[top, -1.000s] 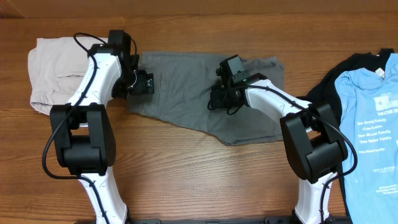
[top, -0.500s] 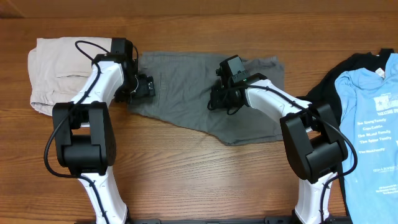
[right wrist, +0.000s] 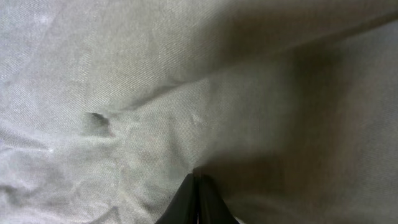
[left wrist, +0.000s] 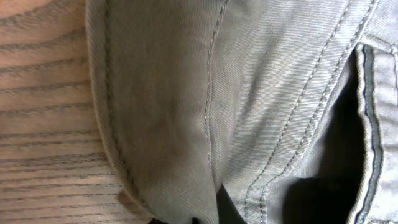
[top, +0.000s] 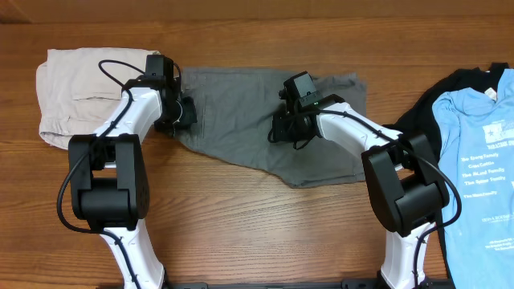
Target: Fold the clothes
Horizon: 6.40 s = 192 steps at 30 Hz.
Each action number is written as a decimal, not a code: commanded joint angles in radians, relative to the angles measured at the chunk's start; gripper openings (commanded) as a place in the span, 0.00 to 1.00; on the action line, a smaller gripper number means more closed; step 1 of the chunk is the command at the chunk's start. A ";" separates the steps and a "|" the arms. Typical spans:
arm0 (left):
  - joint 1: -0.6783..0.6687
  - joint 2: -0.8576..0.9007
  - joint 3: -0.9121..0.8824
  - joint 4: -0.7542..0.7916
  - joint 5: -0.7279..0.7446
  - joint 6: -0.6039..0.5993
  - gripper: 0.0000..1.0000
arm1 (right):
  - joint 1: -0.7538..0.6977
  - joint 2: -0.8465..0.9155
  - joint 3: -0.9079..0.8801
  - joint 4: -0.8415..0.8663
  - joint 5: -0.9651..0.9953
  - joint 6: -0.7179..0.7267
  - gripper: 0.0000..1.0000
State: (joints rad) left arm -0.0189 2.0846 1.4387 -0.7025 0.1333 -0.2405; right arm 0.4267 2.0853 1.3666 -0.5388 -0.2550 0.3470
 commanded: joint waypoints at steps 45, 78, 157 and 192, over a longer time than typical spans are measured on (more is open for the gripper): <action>-0.159 -0.041 0.606 -0.573 0.066 0.159 0.08 | -0.034 0.049 0.226 0.063 -0.184 0.016 0.04; -0.159 -0.041 0.606 -0.578 0.065 0.174 0.09 | -0.029 0.204 0.354 0.279 -0.029 0.050 0.08; -0.312 -0.041 0.814 -0.646 0.047 0.264 0.05 | -0.417 0.086 0.221 -0.744 -0.078 -0.164 0.04; -0.620 -0.029 0.452 -0.222 0.201 -0.075 0.10 | -0.417 0.086 0.014 -0.629 -0.079 -0.161 0.04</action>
State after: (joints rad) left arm -0.6289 2.0792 1.9339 -0.9695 0.2890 -0.2344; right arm 0.0013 2.1288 1.4269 -1.1732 -0.3954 0.1833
